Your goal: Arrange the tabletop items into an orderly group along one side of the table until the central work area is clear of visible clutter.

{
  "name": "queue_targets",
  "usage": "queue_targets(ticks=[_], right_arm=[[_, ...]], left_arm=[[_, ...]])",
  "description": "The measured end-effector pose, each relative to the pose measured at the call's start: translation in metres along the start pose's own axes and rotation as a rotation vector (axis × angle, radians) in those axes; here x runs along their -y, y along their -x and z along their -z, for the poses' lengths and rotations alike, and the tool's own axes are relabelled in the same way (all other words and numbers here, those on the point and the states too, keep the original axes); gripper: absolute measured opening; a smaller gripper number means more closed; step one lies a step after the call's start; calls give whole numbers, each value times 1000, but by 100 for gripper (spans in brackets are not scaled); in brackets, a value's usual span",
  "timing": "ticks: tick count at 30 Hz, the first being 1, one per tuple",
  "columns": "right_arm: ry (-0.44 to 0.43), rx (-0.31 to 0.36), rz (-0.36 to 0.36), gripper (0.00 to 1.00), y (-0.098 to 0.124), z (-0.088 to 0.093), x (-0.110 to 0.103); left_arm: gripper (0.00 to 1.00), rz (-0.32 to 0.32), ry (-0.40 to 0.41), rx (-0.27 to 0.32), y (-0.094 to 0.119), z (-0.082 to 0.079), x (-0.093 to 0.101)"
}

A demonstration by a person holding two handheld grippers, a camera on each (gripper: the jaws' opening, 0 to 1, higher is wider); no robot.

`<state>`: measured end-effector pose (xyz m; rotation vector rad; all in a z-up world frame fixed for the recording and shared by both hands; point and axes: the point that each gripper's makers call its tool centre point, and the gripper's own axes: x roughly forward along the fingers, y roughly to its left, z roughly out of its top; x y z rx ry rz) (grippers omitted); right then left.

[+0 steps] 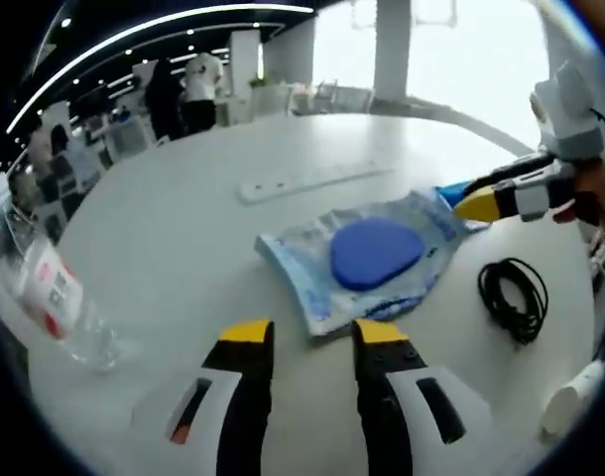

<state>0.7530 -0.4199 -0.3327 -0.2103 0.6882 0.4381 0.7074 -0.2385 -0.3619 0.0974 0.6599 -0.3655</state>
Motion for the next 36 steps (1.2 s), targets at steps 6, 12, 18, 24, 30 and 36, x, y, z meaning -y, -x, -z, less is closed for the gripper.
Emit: queue_targets(ticks=[6,12,18,24,30,36], right_arm=[[-9,9,-57,53,16,0,-18],[-46,28,-117,71,32,4,-33],[-64,29,-183,82,53,12,-53],[-21,38,-235,90,77,21,-71],[3,38,-296,98,103,32,-86],[-16,34,-366,99,128,44,-99]], left_arm=[[43,21,-3,26,12,-7,1],[52,35,-5,77,35,-14,3],[67,43,-50,91,58,-16,2],[87,47,-20,119,78,-23,1],[99,45,-24,131,97,-32,0],[99,48,-35,128,119,-27,3]])
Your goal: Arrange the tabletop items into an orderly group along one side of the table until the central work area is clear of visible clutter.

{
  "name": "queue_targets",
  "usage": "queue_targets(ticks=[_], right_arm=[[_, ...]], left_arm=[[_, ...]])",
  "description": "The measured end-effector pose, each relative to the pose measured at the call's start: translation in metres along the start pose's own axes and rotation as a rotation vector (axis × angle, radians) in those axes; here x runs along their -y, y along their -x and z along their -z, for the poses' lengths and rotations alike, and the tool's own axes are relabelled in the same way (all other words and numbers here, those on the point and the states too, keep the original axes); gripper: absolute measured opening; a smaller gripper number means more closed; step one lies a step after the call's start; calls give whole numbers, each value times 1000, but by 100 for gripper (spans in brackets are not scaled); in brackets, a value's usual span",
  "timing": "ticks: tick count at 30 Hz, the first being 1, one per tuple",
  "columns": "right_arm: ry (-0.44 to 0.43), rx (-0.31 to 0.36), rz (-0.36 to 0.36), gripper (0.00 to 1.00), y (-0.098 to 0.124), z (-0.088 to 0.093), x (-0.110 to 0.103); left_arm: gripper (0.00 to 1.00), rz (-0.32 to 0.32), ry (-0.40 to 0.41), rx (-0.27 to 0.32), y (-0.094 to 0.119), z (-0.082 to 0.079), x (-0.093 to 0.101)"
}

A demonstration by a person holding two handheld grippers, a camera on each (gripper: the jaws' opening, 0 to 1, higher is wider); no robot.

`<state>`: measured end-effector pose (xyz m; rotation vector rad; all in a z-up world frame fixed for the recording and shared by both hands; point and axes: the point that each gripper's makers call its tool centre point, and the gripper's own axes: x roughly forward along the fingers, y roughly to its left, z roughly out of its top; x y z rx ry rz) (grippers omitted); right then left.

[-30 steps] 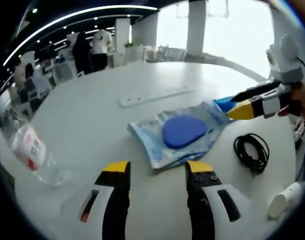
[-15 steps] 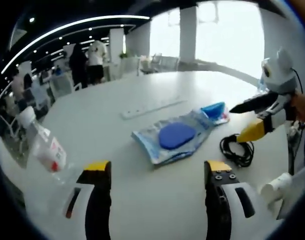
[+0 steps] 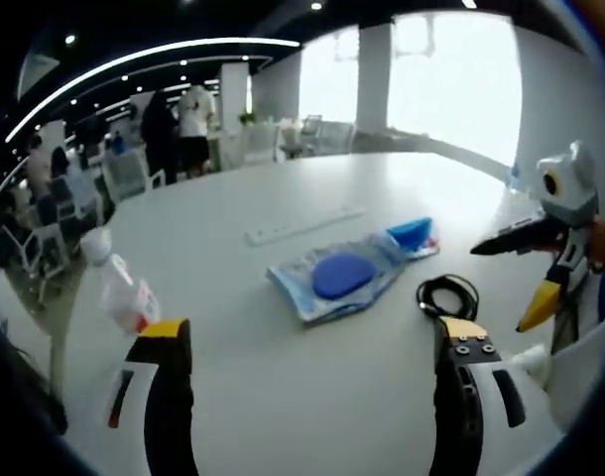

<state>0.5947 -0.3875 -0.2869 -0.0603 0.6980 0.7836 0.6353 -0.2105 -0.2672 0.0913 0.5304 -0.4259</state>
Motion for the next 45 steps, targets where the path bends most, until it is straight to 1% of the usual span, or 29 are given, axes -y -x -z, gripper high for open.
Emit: queue_targets(ticks=[3,5,6,7,10,12,16,19,21,22,24,27,30,32,33,37,40,43,45], right_arm=[[-1,-10,-20,99,8,8,-7],[24,-34,-18,99,12,18,-11],[49,-51,-16,99,15,24,-11],[62,-67,-29,99,17,31,-15],[71,-94,-55,99,21,45,-23],[99,-120,-74,99,24,55,-29],[120,-136,-83,99,28,69,-37],[113,-150,-98,99,30,76,-42],[127,-167,-107,99,32,85,-46],[136,-191,-110,99,33,93,-49],[138,-209,-116,99,34,103,-51],[128,-249,-119,99,34,118,-52],[118,-274,-127,99,34,128,-54],[125,-279,-119,97,35,131,-54],[127,-280,-114,94,35,132,-53],[126,-315,-93,91,37,140,-51],[115,-339,-85,87,40,147,-49],[108,-357,-82,85,41,153,-49],[101,-385,-70,84,42,162,-46]], left_arm=[[99,13,-10,-11,10,4,6],[99,36,-38,-15,15,7,11],[99,38,-39,-12,18,7,12],[99,41,-39,-7,20,7,13],[99,54,-35,23,29,4,15],[99,62,-40,29,33,4,17],[99,61,-62,25,40,9,22],[99,85,-34,25,44,14,28],[99,96,-30,27,49,17,31],[99,99,-33,29,52,18,33],[99,106,-50,27,56,20,37],[99,120,-74,36,61,21,43],[99,126,-83,44,63,24,45],[99,137,-93,49,66,26,49],[99,140,-97,49,67,27,51],[99,156,-113,25,71,35,58],[99,203,-105,-2,75,46,70],[99,220,-107,-7,78,51,77],[99,234,-116,-15,81,54,85]])
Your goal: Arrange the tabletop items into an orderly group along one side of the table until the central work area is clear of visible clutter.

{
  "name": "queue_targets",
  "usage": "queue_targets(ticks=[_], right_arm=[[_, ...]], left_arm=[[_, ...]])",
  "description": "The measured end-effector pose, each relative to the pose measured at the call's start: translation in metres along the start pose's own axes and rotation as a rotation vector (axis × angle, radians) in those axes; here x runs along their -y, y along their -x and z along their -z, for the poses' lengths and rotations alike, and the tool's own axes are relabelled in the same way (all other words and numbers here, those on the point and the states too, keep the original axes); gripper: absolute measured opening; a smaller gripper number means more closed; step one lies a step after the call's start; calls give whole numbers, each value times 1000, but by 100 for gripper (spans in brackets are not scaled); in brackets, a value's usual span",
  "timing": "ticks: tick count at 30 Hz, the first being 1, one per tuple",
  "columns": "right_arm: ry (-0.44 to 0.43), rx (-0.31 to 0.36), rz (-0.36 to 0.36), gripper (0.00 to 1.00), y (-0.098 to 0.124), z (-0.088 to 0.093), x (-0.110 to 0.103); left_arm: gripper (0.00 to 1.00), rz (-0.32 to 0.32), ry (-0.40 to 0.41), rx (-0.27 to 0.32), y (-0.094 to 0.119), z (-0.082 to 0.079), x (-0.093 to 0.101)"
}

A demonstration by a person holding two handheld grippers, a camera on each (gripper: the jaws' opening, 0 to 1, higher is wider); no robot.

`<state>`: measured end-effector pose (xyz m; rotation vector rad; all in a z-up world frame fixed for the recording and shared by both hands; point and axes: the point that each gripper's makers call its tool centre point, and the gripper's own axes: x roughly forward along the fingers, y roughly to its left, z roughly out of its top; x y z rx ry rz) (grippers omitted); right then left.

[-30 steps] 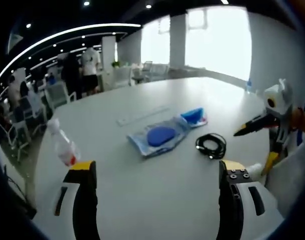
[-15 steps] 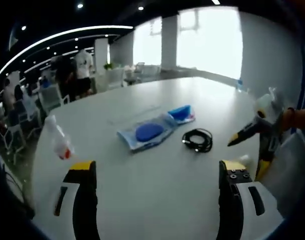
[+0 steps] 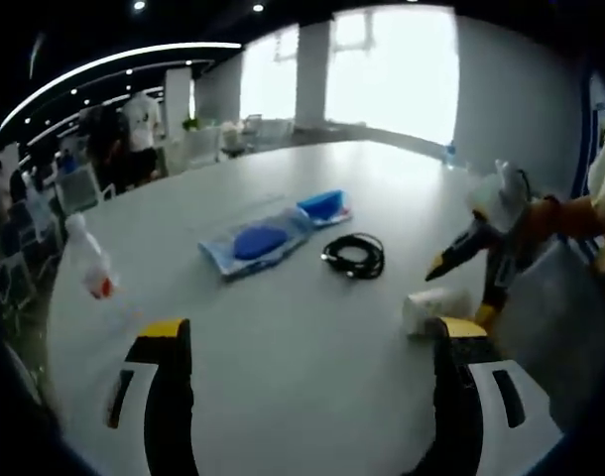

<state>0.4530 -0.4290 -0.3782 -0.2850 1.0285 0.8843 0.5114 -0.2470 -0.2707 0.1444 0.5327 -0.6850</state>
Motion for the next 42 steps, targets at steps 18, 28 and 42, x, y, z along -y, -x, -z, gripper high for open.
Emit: queue_targets(ticks=[18,28,42], right_arm=[[-32,-15,24,57,-11,13,12],[-38,12,-3,55,-4,5,10],[38,35,-39,52,15,-16,-7]], left_arm=[[99,81,-8,-7,-5,6,32],[99,114,-39,-30,-12,12,43],[99,169,-159,-33,-19,12,65]])
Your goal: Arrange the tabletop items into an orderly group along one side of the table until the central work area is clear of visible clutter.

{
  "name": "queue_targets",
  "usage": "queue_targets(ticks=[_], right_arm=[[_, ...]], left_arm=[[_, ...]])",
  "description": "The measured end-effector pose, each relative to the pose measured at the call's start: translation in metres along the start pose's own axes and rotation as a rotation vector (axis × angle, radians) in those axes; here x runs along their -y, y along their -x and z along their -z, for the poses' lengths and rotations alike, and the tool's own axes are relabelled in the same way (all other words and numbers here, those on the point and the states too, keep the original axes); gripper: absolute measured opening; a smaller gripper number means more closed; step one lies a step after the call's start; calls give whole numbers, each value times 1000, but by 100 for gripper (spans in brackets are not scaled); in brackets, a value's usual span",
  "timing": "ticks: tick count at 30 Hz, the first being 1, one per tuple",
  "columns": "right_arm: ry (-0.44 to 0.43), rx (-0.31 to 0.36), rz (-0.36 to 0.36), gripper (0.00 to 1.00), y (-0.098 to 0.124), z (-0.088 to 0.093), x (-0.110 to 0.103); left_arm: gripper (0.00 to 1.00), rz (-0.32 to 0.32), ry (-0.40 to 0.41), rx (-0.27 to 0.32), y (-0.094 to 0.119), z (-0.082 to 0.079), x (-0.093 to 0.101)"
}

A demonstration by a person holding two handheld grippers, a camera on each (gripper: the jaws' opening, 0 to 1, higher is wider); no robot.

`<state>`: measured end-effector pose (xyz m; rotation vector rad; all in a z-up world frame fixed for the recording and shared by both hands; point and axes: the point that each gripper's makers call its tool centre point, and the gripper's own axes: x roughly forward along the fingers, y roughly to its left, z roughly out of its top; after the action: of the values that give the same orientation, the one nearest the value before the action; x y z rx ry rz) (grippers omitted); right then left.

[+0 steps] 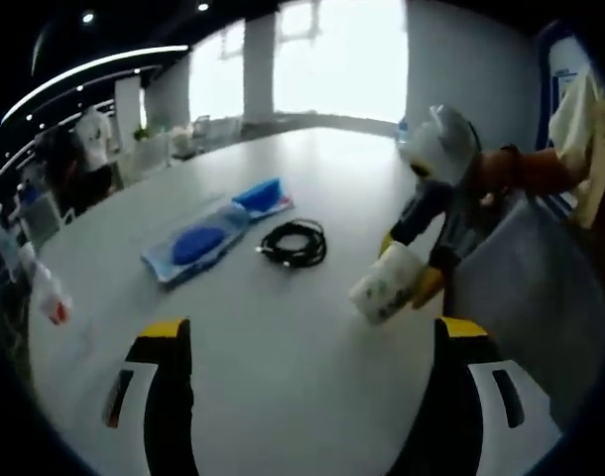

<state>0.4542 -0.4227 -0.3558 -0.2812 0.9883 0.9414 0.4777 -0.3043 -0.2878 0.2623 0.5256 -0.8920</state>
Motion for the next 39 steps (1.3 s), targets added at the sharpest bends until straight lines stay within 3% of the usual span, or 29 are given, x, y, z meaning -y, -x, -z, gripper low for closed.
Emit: queue_targets(ticks=[9,12,16,23,28,33,35,39], right_arm=[[50,39,-45,51,11,-26,-21],[88,24,-77,51,13,-27,-30],[130,15,-101,51,15,-29,-42],[161,29,-124,51,15,-36,-52],[190,40,-142,51,16,-41,-61],[237,47,-160,51,18,-45,-69],[309,59,-180,51,19,-48,-75],[472,59,-139,51,22,-51,-77]], left_arm=[[99,39,-118,-4,-10,-3,19],[99,38,-186,16,-12,-8,22],[98,22,-265,-5,-14,-7,22],[93,28,-343,-2,-18,-9,29],[91,78,-362,9,-22,-11,40],[85,120,-421,-17,-26,-7,50],[80,153,-443,-22,-26,-6,55],[70,208,-471,-35,-27,-5,64]])
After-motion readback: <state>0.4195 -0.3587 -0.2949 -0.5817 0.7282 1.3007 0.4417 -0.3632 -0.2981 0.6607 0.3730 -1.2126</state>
